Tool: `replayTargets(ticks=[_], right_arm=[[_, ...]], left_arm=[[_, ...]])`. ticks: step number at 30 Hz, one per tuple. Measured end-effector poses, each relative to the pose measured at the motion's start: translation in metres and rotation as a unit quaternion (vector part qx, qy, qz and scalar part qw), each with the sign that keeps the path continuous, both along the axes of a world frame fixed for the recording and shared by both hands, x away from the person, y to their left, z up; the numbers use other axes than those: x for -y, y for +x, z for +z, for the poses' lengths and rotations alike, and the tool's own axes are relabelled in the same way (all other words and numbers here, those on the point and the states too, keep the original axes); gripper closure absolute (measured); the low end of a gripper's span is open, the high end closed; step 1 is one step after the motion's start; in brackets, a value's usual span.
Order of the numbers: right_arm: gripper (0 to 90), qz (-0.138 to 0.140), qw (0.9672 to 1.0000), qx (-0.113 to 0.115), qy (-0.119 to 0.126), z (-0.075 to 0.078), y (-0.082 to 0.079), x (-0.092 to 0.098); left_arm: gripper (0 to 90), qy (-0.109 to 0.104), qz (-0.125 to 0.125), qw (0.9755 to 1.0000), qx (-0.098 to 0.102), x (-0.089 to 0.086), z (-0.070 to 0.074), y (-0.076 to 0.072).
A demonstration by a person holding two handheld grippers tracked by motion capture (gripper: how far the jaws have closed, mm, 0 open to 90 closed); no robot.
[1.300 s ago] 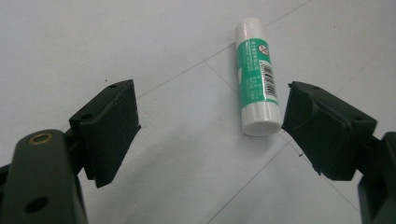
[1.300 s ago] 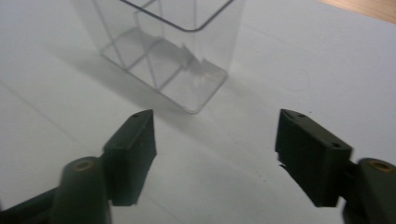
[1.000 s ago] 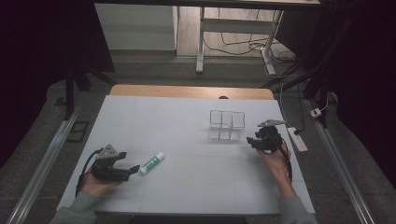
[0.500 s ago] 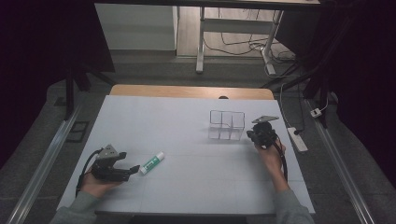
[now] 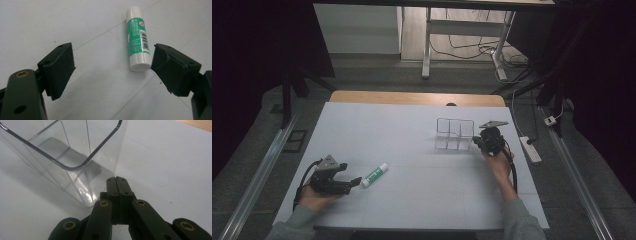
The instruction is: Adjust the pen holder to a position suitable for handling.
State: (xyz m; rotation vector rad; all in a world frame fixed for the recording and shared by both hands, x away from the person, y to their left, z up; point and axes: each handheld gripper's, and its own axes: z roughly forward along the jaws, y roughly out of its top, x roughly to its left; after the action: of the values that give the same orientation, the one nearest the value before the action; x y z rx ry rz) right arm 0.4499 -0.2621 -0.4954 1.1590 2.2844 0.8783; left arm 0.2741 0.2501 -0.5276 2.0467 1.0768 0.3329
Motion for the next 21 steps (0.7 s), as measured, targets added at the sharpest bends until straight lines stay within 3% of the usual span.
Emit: replayTargets(ticks=[21], right_arm=[[90.0, 0.009, 0.9999, 0.003, -0.007, -0.0005, 0.0026, -0.0113]], left_arm=[[18.3, 0.005, 0.000, 1.0000, -0.001, 0.0006, -0.0007, -0.0001]])
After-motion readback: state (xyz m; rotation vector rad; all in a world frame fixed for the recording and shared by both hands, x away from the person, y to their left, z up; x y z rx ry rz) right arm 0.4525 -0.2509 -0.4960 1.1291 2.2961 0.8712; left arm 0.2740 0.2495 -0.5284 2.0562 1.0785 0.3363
